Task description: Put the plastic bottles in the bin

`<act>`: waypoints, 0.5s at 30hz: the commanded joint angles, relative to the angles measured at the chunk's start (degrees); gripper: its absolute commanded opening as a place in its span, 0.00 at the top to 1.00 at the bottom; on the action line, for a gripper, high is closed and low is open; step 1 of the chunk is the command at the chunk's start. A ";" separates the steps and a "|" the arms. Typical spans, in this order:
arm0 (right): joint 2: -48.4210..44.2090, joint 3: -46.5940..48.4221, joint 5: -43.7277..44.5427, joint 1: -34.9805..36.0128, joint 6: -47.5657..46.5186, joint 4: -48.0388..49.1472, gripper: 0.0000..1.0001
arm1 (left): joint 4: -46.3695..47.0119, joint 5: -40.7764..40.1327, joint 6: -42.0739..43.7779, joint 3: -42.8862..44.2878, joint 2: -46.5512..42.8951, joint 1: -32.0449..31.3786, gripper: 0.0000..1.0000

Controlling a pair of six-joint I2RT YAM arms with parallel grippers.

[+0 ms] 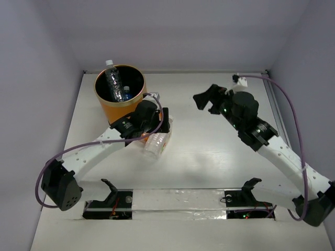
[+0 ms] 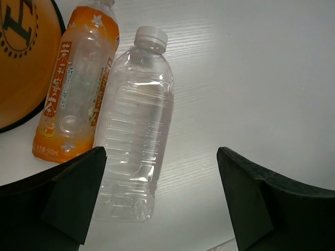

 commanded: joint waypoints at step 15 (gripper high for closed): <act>-20.35 -19.42 1.21 -0.88 3.81 -8.70 0.00 | 2.08 -7.46 4.42 4.16 16.08 -1.39 0.08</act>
